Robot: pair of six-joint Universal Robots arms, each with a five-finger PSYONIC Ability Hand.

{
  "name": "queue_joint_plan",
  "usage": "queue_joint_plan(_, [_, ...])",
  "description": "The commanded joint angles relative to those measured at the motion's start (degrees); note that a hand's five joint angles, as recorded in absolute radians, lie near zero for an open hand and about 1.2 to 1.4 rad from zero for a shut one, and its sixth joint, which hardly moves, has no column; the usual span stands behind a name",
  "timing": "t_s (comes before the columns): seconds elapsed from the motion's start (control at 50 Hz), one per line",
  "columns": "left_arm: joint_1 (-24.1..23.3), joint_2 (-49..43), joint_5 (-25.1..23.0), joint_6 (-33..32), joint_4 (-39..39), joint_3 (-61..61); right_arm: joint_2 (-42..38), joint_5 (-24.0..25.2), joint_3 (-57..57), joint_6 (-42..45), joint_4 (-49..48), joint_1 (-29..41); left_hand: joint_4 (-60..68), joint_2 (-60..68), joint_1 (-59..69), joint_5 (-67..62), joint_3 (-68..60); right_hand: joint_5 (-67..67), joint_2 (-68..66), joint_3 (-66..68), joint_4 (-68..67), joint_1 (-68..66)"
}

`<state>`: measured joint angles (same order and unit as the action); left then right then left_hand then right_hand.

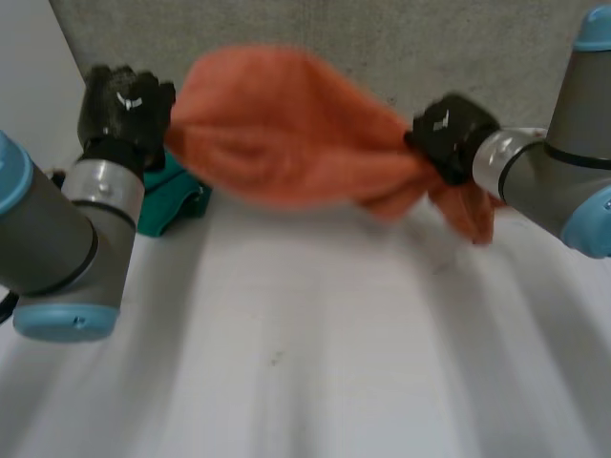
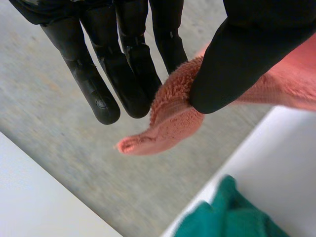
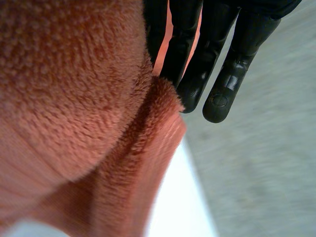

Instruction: Fold the laundry.

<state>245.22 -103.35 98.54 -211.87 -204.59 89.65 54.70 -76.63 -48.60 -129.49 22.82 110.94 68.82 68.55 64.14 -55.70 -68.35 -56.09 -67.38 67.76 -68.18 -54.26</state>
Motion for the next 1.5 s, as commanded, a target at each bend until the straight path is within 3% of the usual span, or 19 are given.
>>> queue_joint_plan(0.02, [-0.44,2.10,-0.10,0.76,0.42,3.95,-2.57,-2.45,-0.52,0.57,5.14,-0.11,11.18,11.45,15.86,-14.30,-11.65,27.86,29.16,-29.54,29.95,16.04])
queue_joint_plan(0.06, [-0.97,2.28,-0.10,0.85,0.42,4.21,-2.75,-4.91,-1.66,-2.67,3.30,-0.63,11.18,11.45,15.86,-14.30,-11.65,42.64,43.94,-44.32,44.73,30.82])
queue_joint_plan(0.1, [-1.50,2.28,-0.10,0.85,0.42,4.39,-2.67,-6.33,-3.33,-5.23,1.97,-1.07,11.18,11.45,15.86,-14.30,-11.65,44.39,45.69,-46.07,46.48,32.56])
queue_joint_plan(0.36, [-2.47,2.89,-0.01,0.85,1.04,6.59,1.46,-6.60,-19.59,-18.33,-1.28,-6.34,11.18,11.45,15.86,-14.30,-11.65,41.04,42.34,-42.72,43.13,29.22])
queue_joint_plan(0.5, [-2.56,3.51,-0.01,0.85,3.32,6.94,6.20,-2.29,-26.09,-23.34,-2.51,-9.86,11.18,11.45,15.86,-14.30,-11.65,17.86,19.16,-19.54,19.95,6.03])
queue_joint_plan(0.58, [-2.47,3.86,0.08,0.85,4.46,6.94,9.37,-1.24,-29.70,-23.88,-5.41,-11.00,11.18,11.45,15.86,-14.30,-11.65,-13.84,-12.55,12.17,-11.75,-25.67])
queue_joint_plan(0.68, [-1.68,5.96,0.17,0.76,6.83,7.12,15.15,-1.24,-32.17,-22.65,-8.49,-11.71,11.18,11.45,15.86,-14.30,-11.65,-13.91,-12.62,12.24,-11.82,-25.74])
queue_joint_plan(0.82, [0.69,15.10,0.17,0.58,9.65,5.54,26.85,-1.06,-29.19,-18.08,-7.44,-12.41,11.18,11.45,15.86,-14.30,-11.65,-13.91,-12.62,12.24,-11.82,-25.74])
queue_joint_plan(0.9, [2.63,23.09,0.25,0.58,11.49,2.90,32.21,-1.41,-20.86,-11.51,1.92,-12.59,11.18,11.45,15.86,-14.30,-11.65,-13.91,-12.62,12.24,-11.82,-25.74])
queue_joint_plan(0.98, [3.68,28.55,0.17,0.50,15.01,0.09,33.46,-1.06,-11.90,-8.07,12.04,-13.29,11.18,11.45,15.86,-14.30,-11.65,-13.91,-12.62,12.24,-11.82,-25.74])
queue_joint_plan(1.1, [3.33,29.96,-0.10,0.49,20.81,-1.94,32.93,-0.45,-3.96,-7.35,18.93,-13.55,11.18,11.45,15.86,-14.30,-11.65,-13.91,-12.62,12.24,-11.82,-25.74])
queue_joint_plan(1.2, [3.95,26.90,-0.27,0.58,21.69,-1.15,30.21,-0.01,-3.78,-6.21,18.93,-13.82,11.18,11.45,15.86,-14.30,-11.65,-13.91,-12.62,12.24,-11.82,-25.74])
queue_joint_plan(1.36, [3.68,11.09,-0.71,0.32,21.34,-2.02,17.74,-0.53,-6.50,-4.19,18.06,-13.12,11.18,11.45,15.86,-14.30,-11.65,-13.91,-12.62,12.24,-11.82,-25.74])
queue_joint_plan(1.5, [4.30,-6.76,-0.54,-0.21,15.73,-12.56,7.63,-2.29,-2.82,-5.68,3.31,-11.18,11.18,11.45,15.86,-14.30,-11.65,-13.91,-12.62,12.24,-11.82,-25.74])
